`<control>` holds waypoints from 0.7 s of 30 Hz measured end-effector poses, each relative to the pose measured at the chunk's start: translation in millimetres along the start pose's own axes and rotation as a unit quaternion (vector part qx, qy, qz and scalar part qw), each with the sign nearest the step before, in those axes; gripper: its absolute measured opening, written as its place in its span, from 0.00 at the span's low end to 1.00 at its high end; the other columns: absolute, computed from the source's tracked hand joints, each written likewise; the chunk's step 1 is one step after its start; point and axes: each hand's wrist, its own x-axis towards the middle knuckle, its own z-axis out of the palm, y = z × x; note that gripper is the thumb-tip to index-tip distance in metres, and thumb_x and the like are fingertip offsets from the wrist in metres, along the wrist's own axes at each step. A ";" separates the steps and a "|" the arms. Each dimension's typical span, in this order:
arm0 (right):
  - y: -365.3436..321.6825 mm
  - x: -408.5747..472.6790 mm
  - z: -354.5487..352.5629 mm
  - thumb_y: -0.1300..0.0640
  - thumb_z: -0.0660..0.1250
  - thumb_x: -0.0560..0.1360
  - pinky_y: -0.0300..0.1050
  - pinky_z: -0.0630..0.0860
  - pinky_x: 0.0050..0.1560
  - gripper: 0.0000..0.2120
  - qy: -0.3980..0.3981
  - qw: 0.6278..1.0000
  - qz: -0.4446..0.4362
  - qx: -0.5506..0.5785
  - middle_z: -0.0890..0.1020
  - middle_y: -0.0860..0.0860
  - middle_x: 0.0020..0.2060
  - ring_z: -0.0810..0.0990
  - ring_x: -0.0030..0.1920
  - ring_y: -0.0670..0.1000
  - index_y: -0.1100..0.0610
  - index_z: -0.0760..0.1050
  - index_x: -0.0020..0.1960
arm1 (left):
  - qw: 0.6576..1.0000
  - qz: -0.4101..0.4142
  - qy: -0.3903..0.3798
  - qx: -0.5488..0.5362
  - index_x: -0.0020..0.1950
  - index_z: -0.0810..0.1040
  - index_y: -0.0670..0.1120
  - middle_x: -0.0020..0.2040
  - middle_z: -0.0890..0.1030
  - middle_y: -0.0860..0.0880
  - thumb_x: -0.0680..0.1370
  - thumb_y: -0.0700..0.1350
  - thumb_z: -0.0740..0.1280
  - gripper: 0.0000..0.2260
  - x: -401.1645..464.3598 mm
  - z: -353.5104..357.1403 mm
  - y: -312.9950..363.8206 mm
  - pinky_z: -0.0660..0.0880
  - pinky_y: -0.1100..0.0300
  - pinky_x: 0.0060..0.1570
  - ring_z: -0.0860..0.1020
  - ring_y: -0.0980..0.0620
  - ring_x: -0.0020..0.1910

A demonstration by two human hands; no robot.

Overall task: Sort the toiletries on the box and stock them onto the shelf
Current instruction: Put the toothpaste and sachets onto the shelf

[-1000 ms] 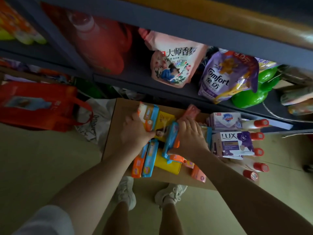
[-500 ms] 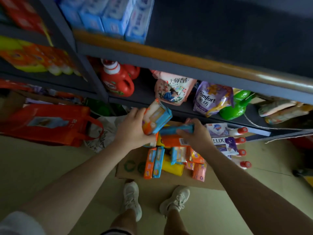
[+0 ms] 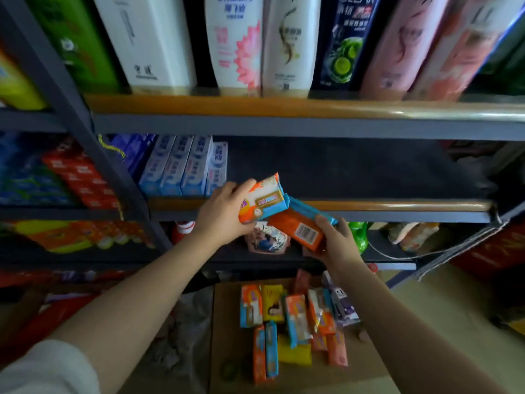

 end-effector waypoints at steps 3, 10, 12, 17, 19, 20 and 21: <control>-4.2 22.0 2.1 0.48 0.65 0.76 0.56 0.79 0.53 0.16 0.020 0.998 -0.039 -0.048 0.81 0.55 0.51 0.82 0.49 0.54 0.52 0.70 0.60 | 1.000 0.007 0.006 0.022 0.74 0.60 0.50 0.63 0.69 0.44 0.67 0.51 0.75 0.39 31.0 12.3 -2.0 0.72 0.51 0.48 0.70 0.44 0.61; -11.8 64.4 11.6 0.52 0.64 0.76 0.53 0.80 0.49 0.11 0.049 0.983 -0.149 -0.097 0.82 0.54 0.49 0.82 0.48 0.52 0.52 0.73 0.57 | 0.998 -0.039 0.006 0.046 0.75 0.56 0.49 0.67 0.66 0.44 0.69 0.52 0.73 0.39 75.8 42.4 -11.0 0.71 0.52 0.53 0.68 0.43 0.63; -14.1 69.2 13.4 0.52 0.64 0.76 0.57 0.81 0.47 0.10 0.079 0.970 -0.190 -0.127 0.82 0.54 0.47 0.82 0.46 0.54 0.53 0.74 0.55 | 0.998 -0.048 0.016 0.049 0.74 0.58 0.47 0.66 0.68 0.43 0.69 0.52 0.73 0.38 77.9 49.8 -20.2 0.70 0.51 0.54 0.69 0.43 0.63; -18.7 65.7 21.7 0.56 0.64 0.77 0.34 0.78 0.44 0.13 0.149 0.921 -0.314 -0.174 0.78 0.44 0.46 0.78 0.43 0.40 0.54 0.72 0.61 | 0.996 -0.017 0.023 0.082 0.71 0.63 0.46 0.64 0.71 0.43 0.68 0.53 0.74 0.36 90.9 52.1 -32.7 0.70 0.50 0.55 0.70 0.42 0.62; -18.0 72.0 31.0 0.57 0.65 0.76 0.34 0.77 0.48 0.18 0.132 0.908 -0.337 -0.210 0.78 0.47 0.51 0.78 0.49 0.44 0.54 0.70 0.65 | 0.995 0.011 0.007 0.096 0.71 0.62 0.46 0.65 0.70 0.43 0.68 0.53 0.74 0.37 99.3 50.7 -34.6 0.70 0.50 0.57 0.69 0.43 0.63; -16.4 77.1 35.3 0.57 0.66 0.76 0.39 0.77 0.52 0.19 0.126 0.898 -0.346 -0.240 0.79 0.50 0.54 0.78 0.53 0.48 0.54 0.70 0.66 | 0.994 0.027 -0.003 0.105 0.71 0.62 0.46 0.66 0.69 0.44 0.68 0.52 0.74 0.37 102.2 51.0 -36.4 0.70 0.49 0.58 0.68 0.43 0.64; -14.0 82.7 38.4 0.57 0.66 0.76 0.44 0.77 0.55 0.19 0.123 0.885 -0.356 -0.274 0.79 0.53 0.57 0.78 0.56 0.51 0.55 0.70 0.66 | 0.992 0.043 -0.013 0.117 0.71 0.62 0.46 0.67 0.68 0.44 0.68 0.52 0.74 0.37 104.6 51.3 -38.8 0.70 0.49 0.58 0.67 0.43 0.64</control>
